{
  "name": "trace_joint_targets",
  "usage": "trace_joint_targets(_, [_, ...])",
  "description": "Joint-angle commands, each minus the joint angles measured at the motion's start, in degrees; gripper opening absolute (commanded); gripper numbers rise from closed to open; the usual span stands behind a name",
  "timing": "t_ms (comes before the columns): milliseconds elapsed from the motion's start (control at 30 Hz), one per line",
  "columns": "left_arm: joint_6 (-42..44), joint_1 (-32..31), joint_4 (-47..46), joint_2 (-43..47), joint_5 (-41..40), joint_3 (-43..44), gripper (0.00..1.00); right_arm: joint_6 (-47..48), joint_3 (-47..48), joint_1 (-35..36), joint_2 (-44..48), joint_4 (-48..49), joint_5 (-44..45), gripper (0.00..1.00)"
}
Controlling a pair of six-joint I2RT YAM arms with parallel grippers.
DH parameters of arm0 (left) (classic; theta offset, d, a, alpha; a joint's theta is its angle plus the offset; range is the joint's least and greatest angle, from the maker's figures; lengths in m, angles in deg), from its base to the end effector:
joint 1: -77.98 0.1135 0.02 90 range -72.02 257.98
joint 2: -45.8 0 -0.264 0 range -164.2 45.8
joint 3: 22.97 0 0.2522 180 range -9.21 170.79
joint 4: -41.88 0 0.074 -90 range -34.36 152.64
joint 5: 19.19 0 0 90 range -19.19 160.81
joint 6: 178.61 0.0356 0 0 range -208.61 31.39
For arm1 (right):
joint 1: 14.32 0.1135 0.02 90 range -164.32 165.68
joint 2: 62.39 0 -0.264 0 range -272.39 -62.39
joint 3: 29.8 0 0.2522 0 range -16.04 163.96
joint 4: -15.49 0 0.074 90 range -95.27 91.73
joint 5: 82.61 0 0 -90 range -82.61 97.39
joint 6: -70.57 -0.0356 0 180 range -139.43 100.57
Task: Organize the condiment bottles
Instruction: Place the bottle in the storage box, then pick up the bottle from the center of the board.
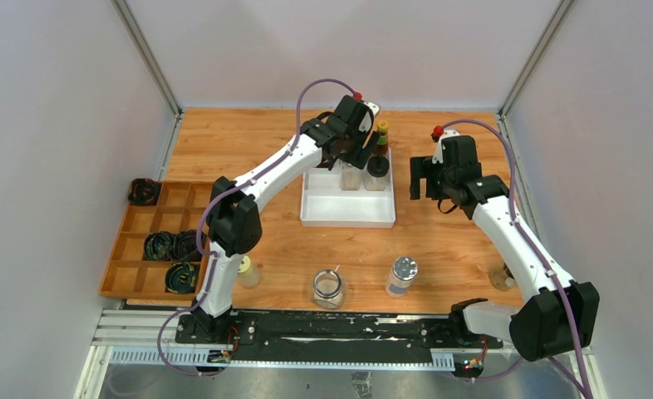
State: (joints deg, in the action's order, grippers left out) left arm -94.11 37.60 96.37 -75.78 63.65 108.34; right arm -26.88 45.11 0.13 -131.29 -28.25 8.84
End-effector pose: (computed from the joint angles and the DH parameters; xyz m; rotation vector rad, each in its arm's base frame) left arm 0.3719 -0.3105 0.3040 0.6478 2.2671 -0.2470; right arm 0.2544 0.0646 0.3191 -0.1226 2.2318 0.1805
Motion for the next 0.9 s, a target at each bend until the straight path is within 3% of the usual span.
trace_joint_targets(0, [0.7,-0.6,-3.2,-0.6,-1.3,-0.3,0.73,0.5,-1.0,-0.9,1.2,0.2,-0.6,0.93])
trace_joint_targets(367, [0.5,-0.6,-3.2,-0.5,-2.7,-1.1,0.89,0.3,-1.0,-1.0,1.4,0.2,-0.5,0.93])
trace_joint_targets(533, [0.5,-0.6,-2.8,2.2,-2.3,-1.3,0.91,0.2,-0.9,-1.1,1.4,0.2,-2.8,0.94])
trace_joint_targets(667, [-0.7,-0.6,-0.7,7.3,-2.1,-3.3,0.91,0.1,-0.6,-1.0,1.8,0.0,-3.2,0.94])
trace_joint_targets(867, [-3.6,-1.6,1.8,18.5,0.0,-13.9,0.91,-0.3,0.2,-1.0,2.9,-1.3,-3.8,0.94])
